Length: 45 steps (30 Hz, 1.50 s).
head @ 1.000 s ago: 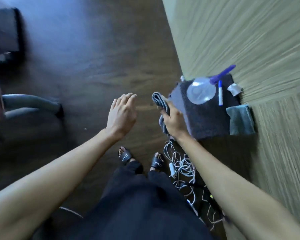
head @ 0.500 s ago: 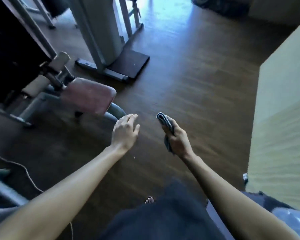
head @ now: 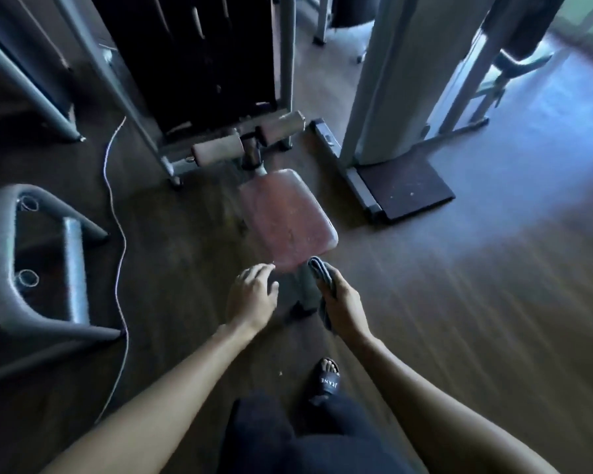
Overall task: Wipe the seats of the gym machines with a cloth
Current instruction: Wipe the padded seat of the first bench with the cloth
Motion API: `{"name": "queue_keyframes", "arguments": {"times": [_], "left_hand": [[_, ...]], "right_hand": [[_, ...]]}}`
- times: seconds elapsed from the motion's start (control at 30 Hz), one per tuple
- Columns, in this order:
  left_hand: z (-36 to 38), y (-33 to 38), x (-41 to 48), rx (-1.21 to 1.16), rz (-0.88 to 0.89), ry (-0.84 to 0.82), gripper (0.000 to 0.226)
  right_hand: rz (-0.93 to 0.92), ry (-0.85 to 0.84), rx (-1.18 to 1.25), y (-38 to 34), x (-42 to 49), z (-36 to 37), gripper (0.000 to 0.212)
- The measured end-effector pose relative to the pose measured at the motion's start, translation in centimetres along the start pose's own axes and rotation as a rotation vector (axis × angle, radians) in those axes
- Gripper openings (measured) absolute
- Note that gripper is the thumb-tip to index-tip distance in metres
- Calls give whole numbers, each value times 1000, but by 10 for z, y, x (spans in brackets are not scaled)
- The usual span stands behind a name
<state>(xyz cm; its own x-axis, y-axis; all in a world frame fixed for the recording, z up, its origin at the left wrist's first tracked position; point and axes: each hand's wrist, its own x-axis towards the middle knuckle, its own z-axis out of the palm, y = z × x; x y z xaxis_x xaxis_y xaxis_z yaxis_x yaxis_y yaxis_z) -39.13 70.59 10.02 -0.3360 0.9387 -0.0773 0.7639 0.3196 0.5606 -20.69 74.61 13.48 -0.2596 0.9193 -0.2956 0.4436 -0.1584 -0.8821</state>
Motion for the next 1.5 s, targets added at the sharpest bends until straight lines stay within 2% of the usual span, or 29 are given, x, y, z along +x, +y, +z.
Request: {"name": "queue_keyframes", "arguments": {"times": [0.13, 0.27, 0.37, 0.47, 0.53, 0.63, 0.73, 0.83, 0.9, 0.97, 1.03, 1.1, 1.23, 1.33, 1.43, 1.5], "left_hand": [[36, -8, 60, -21, -135, 9, 35], [92, -28, 128, -59, -192, -26, 36], [146, -51, 176, -132, -229, -67, 40], [202, -81, 218, -173, -246, -100, 47], [239, -105, 242, -133, -242, -57, 50], [280, -133, 270, -87, -258, 26, 54], [306, -156, 291, 56, -247, 132, 54], [326, -174, 301, 179, -253, 186, 54], [336, -177, 300, 244, -249, 203, 55], [340, -177, 300, 282, -254, 224, 54], [340, -178, 300, 303, -264, 233, 54], [340, -178, 300, 310, -266, 233, 54], [339, -175, 300, 322, -281, 227, 54], [338, -175, 300, 312, -293, 220, 54], [340, -175, 300, 291, -280, 239, 53], [339, -176, 300, 271, -275, 261, 52]], "right_hand": [[12, -114, -150, 19, 103, 3, 44], [12, -171, -289, 60, 201, 9, 34], [-63, -173, -387, 97, 274, 16, 36], [-175, -159, -544, 139, 340, 30, 47], [-233, -163, -599, 170, 377, 40, 60], [-301, -213, -673, 213, 420, 55, 62], [-442, -315, -788, 255, 436, 77, 53], [-528, -352, -963, 282, 431, 89, 68], [-574, -331, -1001, 283, 438, 89, 66], [-565, -273, -1020, 276, 458, 94, 60], [-459, -196, -1015, 265, 476, 113, 60], [-449, -184, -998, 261, 466, 124, 60], [-717, -442, -1065, 294, 408, 69, 54], [-595, -360, -1061, 300, 425, 46, 54], [-416, -183, -993, 271, 483, 87, 55], [-359, -113, -983, 254, 502, 117, 57]]}}
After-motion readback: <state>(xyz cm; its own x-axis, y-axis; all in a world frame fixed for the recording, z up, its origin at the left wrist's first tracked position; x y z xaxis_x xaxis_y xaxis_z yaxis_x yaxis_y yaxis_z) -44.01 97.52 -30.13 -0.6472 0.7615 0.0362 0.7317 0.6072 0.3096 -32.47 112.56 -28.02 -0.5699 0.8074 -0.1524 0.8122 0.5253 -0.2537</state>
